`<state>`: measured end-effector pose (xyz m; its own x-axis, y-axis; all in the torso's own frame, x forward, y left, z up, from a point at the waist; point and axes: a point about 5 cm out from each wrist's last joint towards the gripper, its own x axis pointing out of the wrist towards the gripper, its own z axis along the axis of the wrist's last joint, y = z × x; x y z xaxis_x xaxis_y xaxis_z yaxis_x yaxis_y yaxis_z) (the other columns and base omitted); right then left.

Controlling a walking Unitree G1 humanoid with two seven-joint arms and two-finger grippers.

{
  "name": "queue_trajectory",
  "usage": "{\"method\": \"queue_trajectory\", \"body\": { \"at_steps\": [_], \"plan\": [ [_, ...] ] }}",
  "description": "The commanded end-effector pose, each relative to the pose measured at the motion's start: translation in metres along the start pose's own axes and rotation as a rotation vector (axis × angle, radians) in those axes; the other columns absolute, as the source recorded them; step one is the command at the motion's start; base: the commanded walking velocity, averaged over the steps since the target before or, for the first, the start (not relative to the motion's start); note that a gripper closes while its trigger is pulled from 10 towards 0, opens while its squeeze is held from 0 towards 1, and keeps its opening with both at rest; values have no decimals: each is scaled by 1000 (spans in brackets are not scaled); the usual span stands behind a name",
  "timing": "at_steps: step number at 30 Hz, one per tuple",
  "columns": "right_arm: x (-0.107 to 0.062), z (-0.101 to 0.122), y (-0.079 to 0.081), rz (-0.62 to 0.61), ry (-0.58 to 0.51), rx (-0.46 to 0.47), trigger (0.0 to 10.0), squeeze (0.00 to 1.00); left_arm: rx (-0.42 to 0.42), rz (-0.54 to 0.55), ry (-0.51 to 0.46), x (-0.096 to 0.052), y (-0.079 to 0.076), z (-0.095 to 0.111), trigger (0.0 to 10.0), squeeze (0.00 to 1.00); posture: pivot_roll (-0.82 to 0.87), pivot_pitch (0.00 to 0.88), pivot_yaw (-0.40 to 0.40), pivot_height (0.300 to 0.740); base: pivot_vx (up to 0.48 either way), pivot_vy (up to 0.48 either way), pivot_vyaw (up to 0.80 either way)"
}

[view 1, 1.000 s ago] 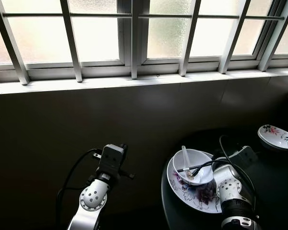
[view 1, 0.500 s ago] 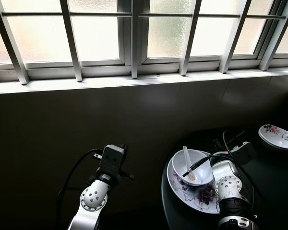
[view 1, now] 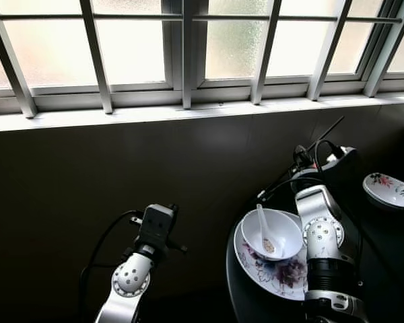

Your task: Kitchen organization

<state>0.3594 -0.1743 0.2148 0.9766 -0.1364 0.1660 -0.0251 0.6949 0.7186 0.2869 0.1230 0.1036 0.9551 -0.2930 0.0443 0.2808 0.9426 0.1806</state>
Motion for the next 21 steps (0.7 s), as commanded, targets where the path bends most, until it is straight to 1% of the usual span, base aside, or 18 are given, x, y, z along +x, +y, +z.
{"method": "queue_trajectory", "body": {
  "at_steps": [1,2,5,10,19,21],
  "plan": [
    [-4,-6,6,67,32,-55,0,0,-21,36,45,-3,8,-8,10000,0,34,0,-49,740,0,0,0],
    [-6,-9,8,84,46,-67,0,0,-26,46,61,-4,10,-10,10000,0,40,0,-51,740,0,0,494],
    [-13,-20,11,127,94,-92,0,0,-29,63,79,-8,17,-14,10000,0,45,0,-53,740,0,432,665],
    [-16,-24,15,165,111,-108,0,0,-44,83,83,-9,21,-15,10000,0,45,0,-53,740,0,465,800],
    [-17,-24,15,177,123,-121,0,0,-47,80,67,-6,19,-12,10000,0,42,0,-54,740,0,465,800],
    [-17,-25,15,184,128,-122,0,0,-50,91,54,-6,20,-11,10000,0,39,0,-53,740,0,262,800]
  ]
}}
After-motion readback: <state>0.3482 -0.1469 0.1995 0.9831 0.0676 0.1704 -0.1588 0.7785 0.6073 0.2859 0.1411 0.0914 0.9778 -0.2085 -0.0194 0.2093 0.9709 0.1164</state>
